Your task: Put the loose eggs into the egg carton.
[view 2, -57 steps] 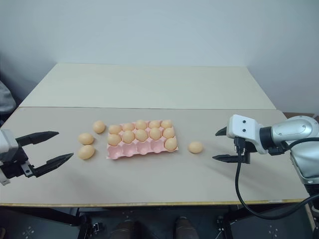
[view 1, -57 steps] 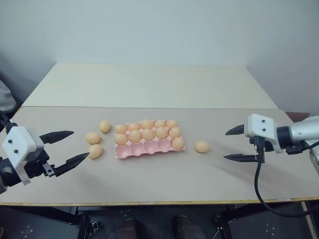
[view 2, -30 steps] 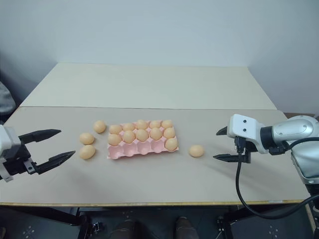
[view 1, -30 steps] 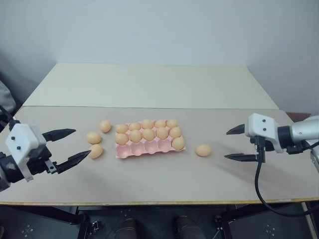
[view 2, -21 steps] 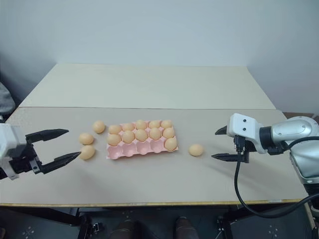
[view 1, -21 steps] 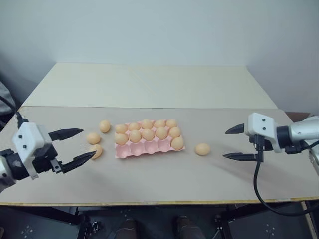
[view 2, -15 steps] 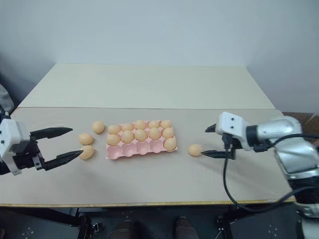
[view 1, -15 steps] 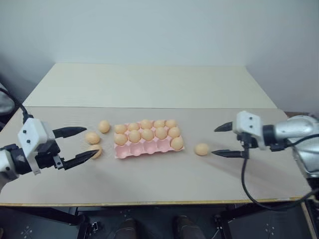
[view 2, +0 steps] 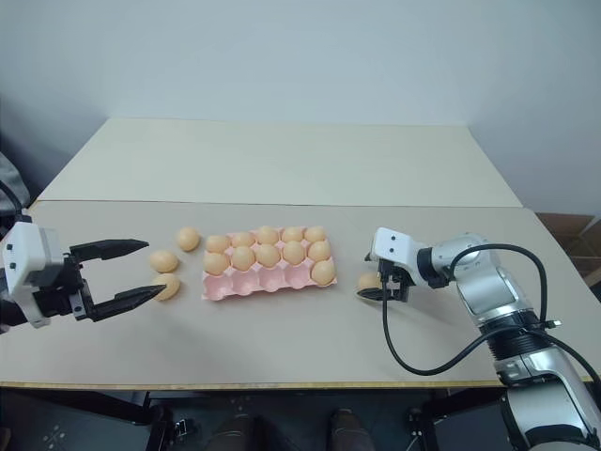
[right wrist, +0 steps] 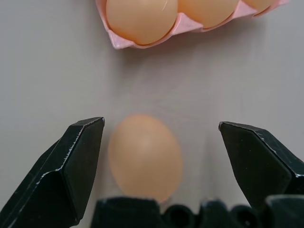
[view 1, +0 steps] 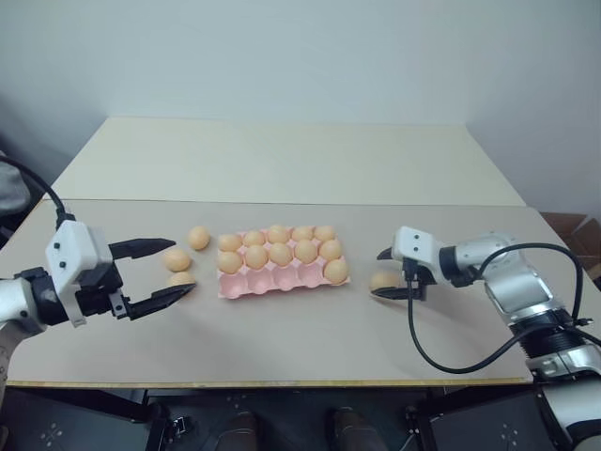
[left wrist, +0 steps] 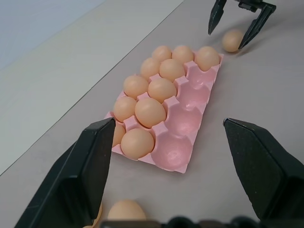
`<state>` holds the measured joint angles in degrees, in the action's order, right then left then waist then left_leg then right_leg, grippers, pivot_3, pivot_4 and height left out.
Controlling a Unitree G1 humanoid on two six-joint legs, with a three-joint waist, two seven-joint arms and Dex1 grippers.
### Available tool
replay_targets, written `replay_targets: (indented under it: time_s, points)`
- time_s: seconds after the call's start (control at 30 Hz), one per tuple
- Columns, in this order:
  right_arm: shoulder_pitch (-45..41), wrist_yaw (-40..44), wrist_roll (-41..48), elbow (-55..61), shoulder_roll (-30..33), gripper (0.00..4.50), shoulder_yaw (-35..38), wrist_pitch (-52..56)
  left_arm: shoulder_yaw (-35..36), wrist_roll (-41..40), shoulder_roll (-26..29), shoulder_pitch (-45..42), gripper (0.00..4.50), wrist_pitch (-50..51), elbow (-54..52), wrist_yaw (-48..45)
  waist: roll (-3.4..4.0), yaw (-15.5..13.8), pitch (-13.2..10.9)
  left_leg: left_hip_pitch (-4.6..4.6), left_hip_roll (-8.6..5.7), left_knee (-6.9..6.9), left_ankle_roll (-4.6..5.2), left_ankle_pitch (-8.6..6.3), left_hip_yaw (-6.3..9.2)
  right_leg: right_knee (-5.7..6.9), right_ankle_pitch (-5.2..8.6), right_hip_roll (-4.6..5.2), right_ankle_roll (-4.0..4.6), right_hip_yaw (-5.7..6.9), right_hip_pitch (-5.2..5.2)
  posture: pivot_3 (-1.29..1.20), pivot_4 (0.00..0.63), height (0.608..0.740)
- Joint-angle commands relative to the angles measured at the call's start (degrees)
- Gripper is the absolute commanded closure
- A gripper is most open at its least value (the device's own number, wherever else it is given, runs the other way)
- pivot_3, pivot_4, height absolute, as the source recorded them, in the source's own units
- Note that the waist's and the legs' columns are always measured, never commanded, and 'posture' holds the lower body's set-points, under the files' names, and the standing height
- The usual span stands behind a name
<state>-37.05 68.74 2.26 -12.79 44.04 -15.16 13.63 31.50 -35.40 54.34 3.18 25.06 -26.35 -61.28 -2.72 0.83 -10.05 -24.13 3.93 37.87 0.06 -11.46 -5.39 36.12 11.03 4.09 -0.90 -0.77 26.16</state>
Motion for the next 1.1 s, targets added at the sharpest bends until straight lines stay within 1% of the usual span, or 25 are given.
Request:
replay_targets:
  time_s: [0.03, 0.2, 0.23, 0.27, 0.5, 0.63, 0.73, 0.97, 1.1]
  points:
    - [-0.98, 1.35, -0.58, -0.24, 0.29, 0.60, 0.13, -1.32, 1.28, -0.50, 0.18, 0.43, 0.58, -0.20, -1.83, 0.61, 0.00, 0.00, 0.00, 0.00, 0.00, 0.00, 0.00, 0.00, 0.00, 0.00, 0.00, 0.00, -0.01, 0.00, 0.00, 0.00, 0.150, 0.740]
    - [-0.68, 1.38, -1.75, -0.21, 0.17, 2.33, 0.25, -1.30, 1.64, -0.61, 0.26, 0.96, 0.58, -0.15, -2.21, 1.14, 0.00, 0.05, 0.00, 0.02, 0.01, 0.00, 0.00, 0.00, 0.00, 0.01, 0.01, -0.01, -0.02, 0.00, 0.00, 0.00, 0.150, 0.740]
    - [-0.70, 0.92, -1.90, -0.18, -0.03, 2.56, 0.46, -1.18, 1.64, -0.60, 0.30, 1.02, 0.58, -0.16, -2.23, 1.22, 0.00, 0.04, 0.00, 0.02, 0.02, 0.00, 0.00, 0.00, 0.00, 0.01, 0.01, -0.02, -0.02, 0.00, 0.00, 0.00, 0.150, 0.740]
    - [-0.68, 0.34, -2.13, -0.05, -0.14, 2.64, 0.67, -1.15, 1.64, -0.56, 0.33, 1.08, 0.58, -0.19, -2.25, 1.31, 0.00, 0.04, 0.00, 0.02, 0.02, 0.00, 0.00, 0.00, 0.00, 0.02, 0.01, -0.02, -0.02, 0.00, 0.00, 0.00, 0.150, 0.740]
    - [-1.43, -0.95, -0.80, 7.48, 0.91, 2.68, 3.71, -0.20, 1.80, -0.06, 0.51, 1.43, 0.58, -0.58, -1.98, 1.49, 0.00, 0.07, 0.00, 0.01, 0.02, 0.00, 0.00, 0.00, 0.00, 0.02, 0.01, -0.02, -0.03, 0.00, 0.02, 0.00, 0.150, 0.740]
    - [-3.97, -3.44, 0.85, 13.69, -1.57, 2.68, 4.89, 2.66, 1.41, 0.54, 0.79, 1.10, 0.58, -0.85, -1.19, 1.44, 0.01, 0.15, 0.00, 0.02, 0.03, 0.00, 0.00, 0.00, 0.00, 0.02, 0.04, -0.03, -0.06, 0.00, 0.02, 0.00, 0.150, 0.740]
    - [-5.86, -4.71, 1.27, 16.40, -4.08, 2.68, 4.09, 4.78, 0.81, 1.27, 0.94, 0.63, 0.58, -1.19, -0.43, 1.30, 0.01, 0.19, 0.00, 0.04, 0.07, 0.00, -0.01, 0.00, 0.00, 0.05, 0.05, -0.07, -0.08, 0.00, 0.02, 0.00, 0.150, 0.740]
    - [-8.11, -4.89, 1.13, 14.50, -11.44, 2.68, -0.24, 1.68, 0.20, 1.92, 0.67, -0.03, 0.58, -1.50, 0.00, 1.37, 0.01, 0.04, 0.00, 0.01, 0.06, 0.00, -0.01, 0.00, 0.01, 0.03, -0.05, -0.06, 0.07, 0.01, 0.01, 0.00, 0.150, 0.740]
    - [-8.98, -4.78, -0.54, 11.74, -13.35, 2.68, -2.89, 0.65, 1.06, 1.76, 0.32, 0.93, 0.58, -1.07, -0.84, 1.63, 0.01, -0.01, 0.00, 0.01, 0.06, 0.00, -0.01, 0.00, 0.02, 0.05, -0.06, -0.07, 0.09, 0.02, 0.01, 0.00, 0.150, 0.740]
